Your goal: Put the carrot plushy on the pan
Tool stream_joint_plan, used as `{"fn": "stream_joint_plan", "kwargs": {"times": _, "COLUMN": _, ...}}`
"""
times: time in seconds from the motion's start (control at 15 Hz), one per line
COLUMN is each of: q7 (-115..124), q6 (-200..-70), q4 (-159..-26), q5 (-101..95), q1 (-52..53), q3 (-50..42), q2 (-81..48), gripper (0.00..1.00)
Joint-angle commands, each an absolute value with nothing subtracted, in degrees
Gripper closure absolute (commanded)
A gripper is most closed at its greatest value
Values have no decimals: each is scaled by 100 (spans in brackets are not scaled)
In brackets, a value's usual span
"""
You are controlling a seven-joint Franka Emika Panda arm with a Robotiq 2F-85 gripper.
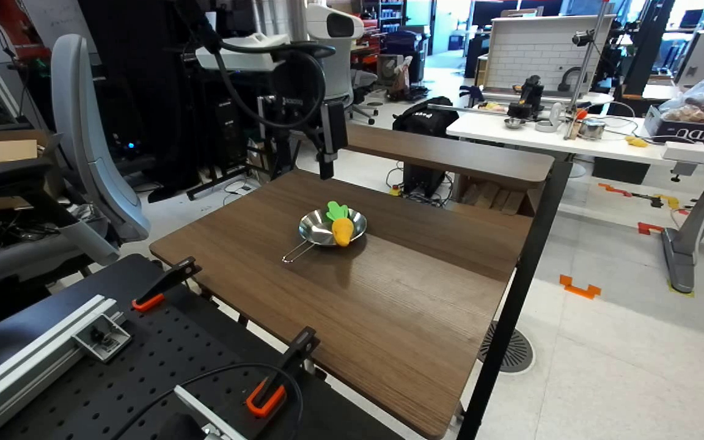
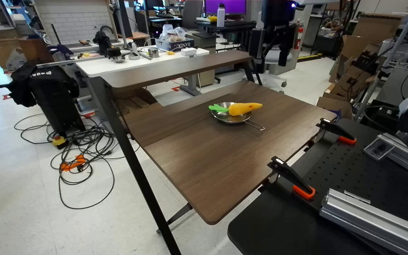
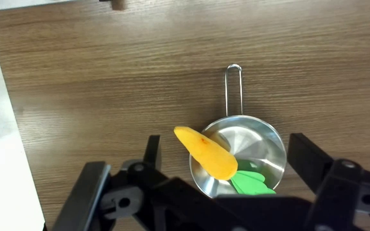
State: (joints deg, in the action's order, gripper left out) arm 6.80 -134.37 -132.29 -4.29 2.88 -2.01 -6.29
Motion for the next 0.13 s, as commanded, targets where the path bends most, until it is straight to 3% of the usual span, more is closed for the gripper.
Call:
{"fn": "stream_joint_plan", "kwargs": {"times": 0.0, "q7": 493, "q6": -12841, "q4": -13632, "q5": -349, "q1": 175, "q3": -140, "q2": -60, "gripper": 0}}
{"fn": "stream_joint_plan", "kwargs": {"times": 0.07, "q7": 664, "q6": -13141, "q4": -13373, "q5": -435, "q1": 206, "q3": -124, "q2": -425, "gripper": 0}}
